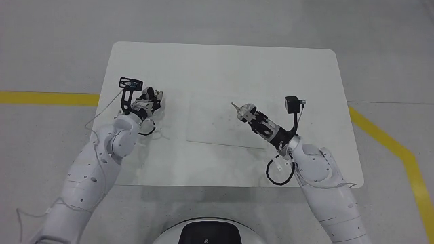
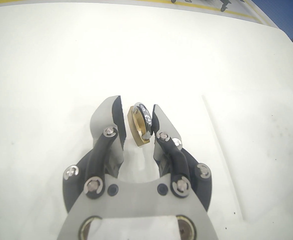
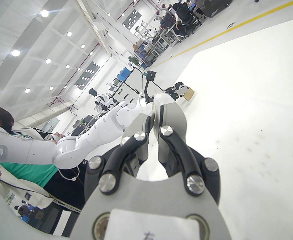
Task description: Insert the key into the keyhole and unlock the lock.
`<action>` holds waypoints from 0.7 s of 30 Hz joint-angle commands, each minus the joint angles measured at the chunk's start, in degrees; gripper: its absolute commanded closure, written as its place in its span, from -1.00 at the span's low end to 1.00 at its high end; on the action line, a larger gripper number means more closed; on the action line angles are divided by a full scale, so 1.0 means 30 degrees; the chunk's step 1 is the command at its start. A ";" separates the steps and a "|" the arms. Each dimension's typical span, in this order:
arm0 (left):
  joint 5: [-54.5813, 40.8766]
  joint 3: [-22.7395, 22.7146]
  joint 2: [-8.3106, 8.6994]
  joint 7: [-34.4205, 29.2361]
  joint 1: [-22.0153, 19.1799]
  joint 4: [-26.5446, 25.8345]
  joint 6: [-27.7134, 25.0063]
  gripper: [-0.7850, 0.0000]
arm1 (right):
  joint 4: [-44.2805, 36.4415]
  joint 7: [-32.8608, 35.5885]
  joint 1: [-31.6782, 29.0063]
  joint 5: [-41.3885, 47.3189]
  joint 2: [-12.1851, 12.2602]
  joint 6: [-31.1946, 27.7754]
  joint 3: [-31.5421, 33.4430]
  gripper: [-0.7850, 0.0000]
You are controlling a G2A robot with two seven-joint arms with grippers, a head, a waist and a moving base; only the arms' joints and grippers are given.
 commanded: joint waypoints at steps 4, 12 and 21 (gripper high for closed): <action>0.0020 0.0019 -0.0032 -0.0215 0.0008 0.0092 -0.0210 1.00 | 0.0000 0.0000 0.0000 0.0000 0.0000 0.0000 0.0000 1.00; -0.0561 -0.0310 0.0021 -0.0889 0.0319 -0.0410 -0.1253 1.00 | 0.0000 0.0000 0.0000 0.0000 0.0000 0.0000 0.0000 1.00; 0.0390 -0.1357 0.0640 -0.3185 0.0960 -0.1975 -0.6057 1.00 | 0.0000 0.0000 0.0000 0.0000 0.0000 0.0000 0.0000 1.00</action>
